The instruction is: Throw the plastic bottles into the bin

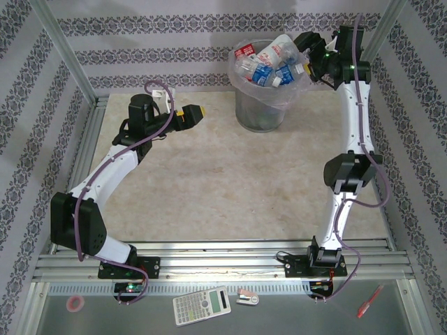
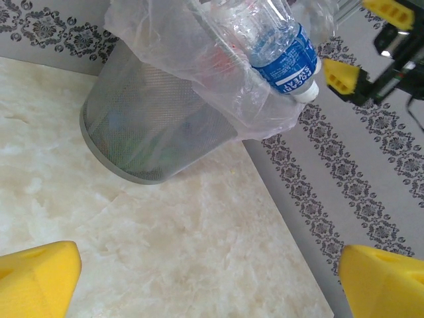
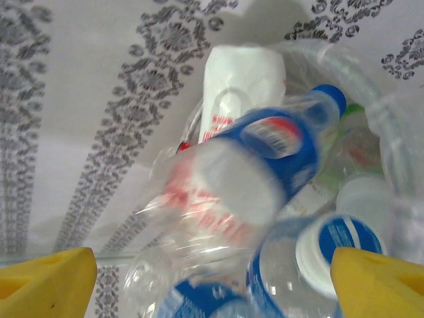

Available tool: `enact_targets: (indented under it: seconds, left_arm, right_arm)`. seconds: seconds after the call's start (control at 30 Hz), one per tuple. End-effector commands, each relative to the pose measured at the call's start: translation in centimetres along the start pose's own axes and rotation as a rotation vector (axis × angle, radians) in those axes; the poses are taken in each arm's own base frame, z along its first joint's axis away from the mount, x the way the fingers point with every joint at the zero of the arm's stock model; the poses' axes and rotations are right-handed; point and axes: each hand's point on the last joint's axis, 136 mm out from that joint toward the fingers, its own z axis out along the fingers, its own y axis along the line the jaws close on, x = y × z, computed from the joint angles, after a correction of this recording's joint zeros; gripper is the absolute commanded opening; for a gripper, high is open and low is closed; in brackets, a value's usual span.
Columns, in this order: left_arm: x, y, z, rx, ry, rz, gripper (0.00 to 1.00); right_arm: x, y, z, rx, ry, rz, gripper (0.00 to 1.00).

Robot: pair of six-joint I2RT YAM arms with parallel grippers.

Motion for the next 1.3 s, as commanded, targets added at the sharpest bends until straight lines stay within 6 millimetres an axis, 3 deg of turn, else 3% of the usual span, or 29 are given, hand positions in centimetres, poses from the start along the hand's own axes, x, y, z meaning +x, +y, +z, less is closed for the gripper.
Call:
enact_targets:
  seconds: [0.0, 0.57, 0.77, 0.9, 1.07, 1.27]
  left_arm:
    - [-0.5, 0.3, 0.6, 0.019, -0.018, -0.015, 1.00]
    - [-0.2, 1.1, 1.0, 0.004, -0.022, -0.017, 1.00]
    - [-0.5, 3.7, 0.2, -0.092, -0.066, -0.022, 1.00]
    - [-0.7, 6.9, -1.6, -0.233, -0.093, -0.001, 1.00]
    - [-1.2, 10.9, -5.9, -0.464, -0.172, 0.093, 1.00]
    - [-0.2, 17.2, -12.2, -0.831, -0.233, 0.187, 1.00]
  right_arm:
    - [0.9, 4.8, -4.5, -0.097, -0.024, -0.131, 0.91]
    - [3.3, 6.0, -8.7, -0.107, -0.027, -0.205, 0.93]
    - [5.8, 5.2, -11.4, -0.057, -0.065, -0.351, 0.98]
    - [8.4, 1.8, -13.5, 0.028, -0.097, -0.456, 0.98]
    - [11.7, -5.7, -15.7, 0.202, -0.151, -0.541, 0.98]
    - [14.8, -15.0, -15.2, 0.341, -0.203, -0.629, 0.98]
